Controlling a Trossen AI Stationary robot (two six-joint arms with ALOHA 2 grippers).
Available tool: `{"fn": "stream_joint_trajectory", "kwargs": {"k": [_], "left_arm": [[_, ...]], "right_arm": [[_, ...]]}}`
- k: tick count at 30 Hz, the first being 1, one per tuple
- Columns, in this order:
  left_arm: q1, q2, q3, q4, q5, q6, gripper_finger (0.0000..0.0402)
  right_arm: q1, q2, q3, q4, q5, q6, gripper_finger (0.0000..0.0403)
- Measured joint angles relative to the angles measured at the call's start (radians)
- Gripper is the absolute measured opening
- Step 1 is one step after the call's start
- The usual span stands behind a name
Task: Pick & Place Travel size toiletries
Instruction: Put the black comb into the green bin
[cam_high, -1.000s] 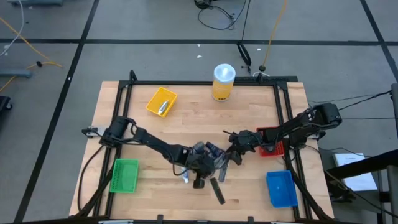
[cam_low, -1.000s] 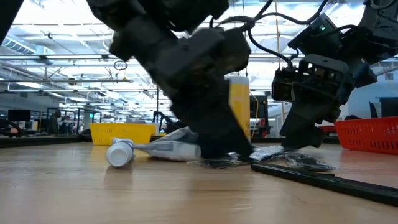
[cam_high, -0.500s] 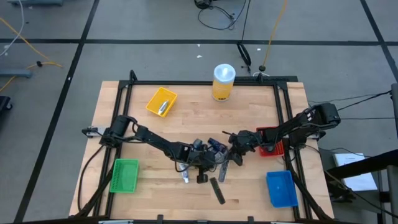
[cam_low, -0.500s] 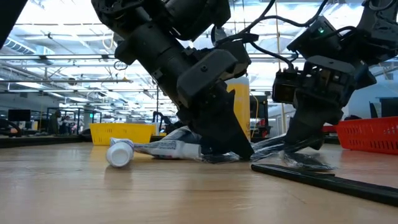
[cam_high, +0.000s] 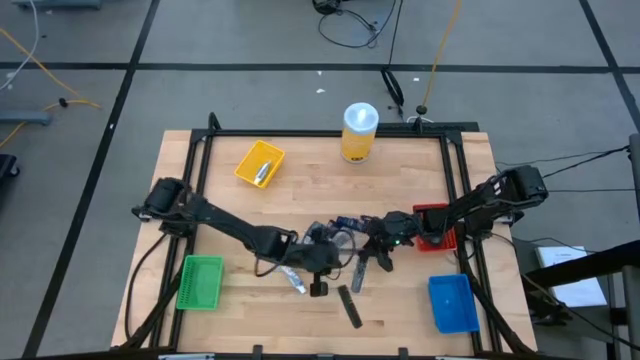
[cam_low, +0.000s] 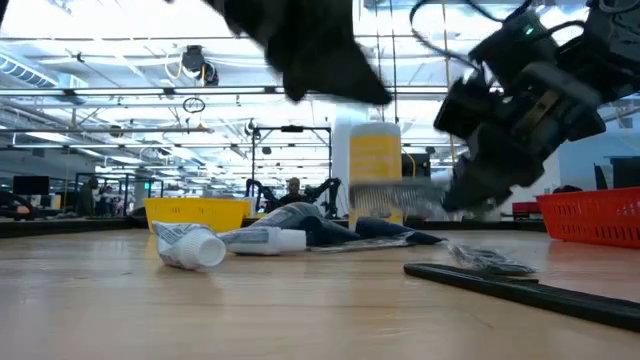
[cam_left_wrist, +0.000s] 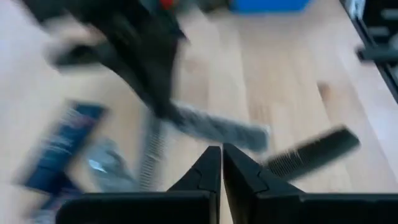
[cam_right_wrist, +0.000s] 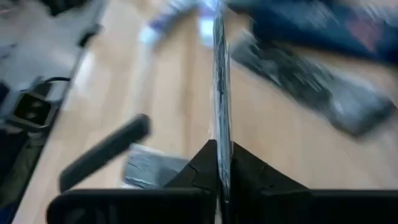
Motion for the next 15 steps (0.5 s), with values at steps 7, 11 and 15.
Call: {"fn": "stream_joint_trajectory", "kwargs": {"k": [7,11,15], "left_arm": [[-0.003,0.019,0.000,0.115,-0.116,0.112,0.0074],[0.031,0.056,0.000,0.088,-0.096,0.062,0.0158],[0.055,0.092,0.000,0.073,-0.034,-0.002,0.0224]], "right_arm": [[0.069,-0.001,0.000,0.126,0.002,-0.100,0.0006],[0.083,0.000,0.000,0.134,0.069,-0.101,0.0014],[0.081,-0.001,0.000,0.125,0.134,-0.104,0.0015]]}}
